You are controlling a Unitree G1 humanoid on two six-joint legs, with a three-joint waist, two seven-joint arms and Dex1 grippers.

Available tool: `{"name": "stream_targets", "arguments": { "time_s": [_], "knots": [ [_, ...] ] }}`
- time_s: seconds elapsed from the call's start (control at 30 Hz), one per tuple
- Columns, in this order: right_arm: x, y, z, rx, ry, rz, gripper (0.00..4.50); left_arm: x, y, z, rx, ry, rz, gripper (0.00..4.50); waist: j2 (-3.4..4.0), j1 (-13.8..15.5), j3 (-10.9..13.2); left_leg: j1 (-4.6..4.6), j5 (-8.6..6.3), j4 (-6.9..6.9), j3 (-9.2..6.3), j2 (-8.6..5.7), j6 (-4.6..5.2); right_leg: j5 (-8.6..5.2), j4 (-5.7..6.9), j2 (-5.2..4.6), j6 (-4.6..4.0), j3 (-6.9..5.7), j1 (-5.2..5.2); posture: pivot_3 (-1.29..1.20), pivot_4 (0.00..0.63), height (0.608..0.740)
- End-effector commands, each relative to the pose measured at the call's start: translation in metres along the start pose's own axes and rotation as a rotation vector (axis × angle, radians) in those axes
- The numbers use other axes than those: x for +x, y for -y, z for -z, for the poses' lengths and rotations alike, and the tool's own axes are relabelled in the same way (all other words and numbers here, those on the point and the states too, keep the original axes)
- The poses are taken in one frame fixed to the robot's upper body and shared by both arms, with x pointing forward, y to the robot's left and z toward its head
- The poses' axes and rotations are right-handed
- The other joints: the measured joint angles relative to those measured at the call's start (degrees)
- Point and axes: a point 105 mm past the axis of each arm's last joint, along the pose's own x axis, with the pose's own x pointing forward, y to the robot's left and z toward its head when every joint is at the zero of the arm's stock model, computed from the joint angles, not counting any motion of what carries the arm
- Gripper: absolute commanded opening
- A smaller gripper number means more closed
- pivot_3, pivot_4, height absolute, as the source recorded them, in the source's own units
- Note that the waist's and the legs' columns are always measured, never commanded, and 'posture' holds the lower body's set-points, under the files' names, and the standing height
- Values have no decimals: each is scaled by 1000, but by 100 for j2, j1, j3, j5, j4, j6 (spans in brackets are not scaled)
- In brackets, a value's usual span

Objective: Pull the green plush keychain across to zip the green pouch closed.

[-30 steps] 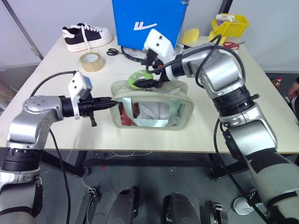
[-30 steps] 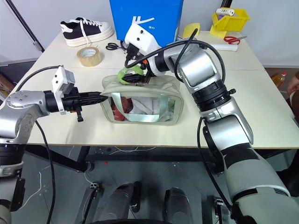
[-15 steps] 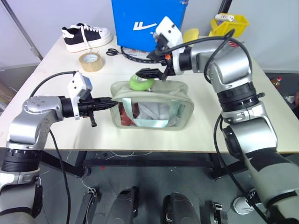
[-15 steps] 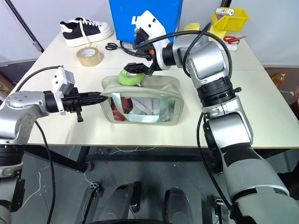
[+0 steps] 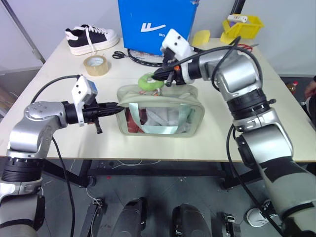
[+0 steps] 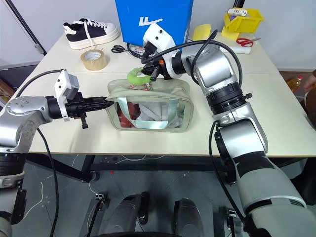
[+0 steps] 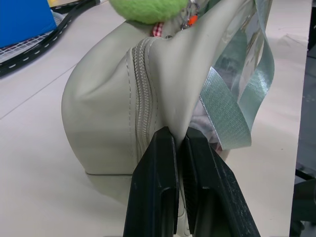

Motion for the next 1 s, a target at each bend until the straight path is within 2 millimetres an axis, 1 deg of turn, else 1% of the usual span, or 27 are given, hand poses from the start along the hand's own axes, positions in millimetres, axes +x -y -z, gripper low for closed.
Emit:
{"name": "stream_targets", "arguments": {
  "time_s": [0.03,0.1,0.23,0.27,0.37,0.43,0.53,0.67,0.7,0.77,0.87,0.93,1.0],
  "knots": [
    [-14,-4,-16,-44,53,-17,36,-4,-4,-5,22,9,-26,0,0,2,0,0,0,0,0,0,0,0,0,0,0,0,0,0,150,716],
    [-18,-4,-16,-52,46,-16,36,-4,-5,-5,22,10,-30,0,0,1,0,0,0,0,0,0,0,0,0,0,0,0,0,0,150,716],
    [-29,3,-14,-65,27,35,36,-4,-6,-5,19,17,-43,0,0,1,0,0,0,0,0,0,0,0,0,-1,0,0,0,0,150,716],
    [-35,6,-13,-73,24,55,36,-4,-7,-4,17,17,-48,0,0,2,0,0,0,0,0,0,0,0,0,-1,0,0,0,0,150,716],
    [-68,27,-4,-85,-9,202,36,-5,-8,-2,1,15,-75,0,0,23,0,-1,-1,-1,0,0,0,0,-1,-2,0,0,0,0,150,716],
    [-94,42,12,-82,-64,310,36,-8,-10,2,-15,7,-103,0,0,41,0,-2,-1,0,0,-1,1,0,-4,-4,0,0,2,0,150,716],
    [-132,59,43,-65,-174,458,36,-12,-9,7,-31,0,-122,0,0,23,0,-3,-3,1,0,0,3,0,-10,-9,0,0,5,0,150,716],
    [-167,69,73,-8,-262,586,36,-15,-6,8,-45,-2,-135,0,8,-20,3,3,-3,-4,6,6,1,0,-10,-10,0,3,4,0,150,716],
    [-177,71,83,15,-288,620,36,-16,-5,8,-48,-3,-138,0,8,-20,3,5,-2,-6,8,10,1,0,-10,-8,0,3,4,0,150,716],
    [-188,73,97,42,-326,661,36,-17,-3,8,-51,-3,-140,0,8,-6,3,8,-2,-8,10,14,0,0,-10,-7,0,3,5,0,150,716],
    [-209,77,132,40,-468,751,36,-18,-4,8,-56,0,-157,0,9,20,4,7,-2,-4,10,14,0,0,-10,-8,-1,3,8,0,150,716],
    [-210,75,149,28,-528,765,36,-18,-4,8,-55,1,-162,0,9,35,4,4,-2,-2,10,12,0,1,-15,-10,0,3,10,0,150,716],
    [-199,65,166,14,-574,719,36,-17,-3,7,-57,5,-164,0,10,29,4,3,-3,1,11,12,2,1,-16,-11,0,3,10,0,150,716]
  ]
}}
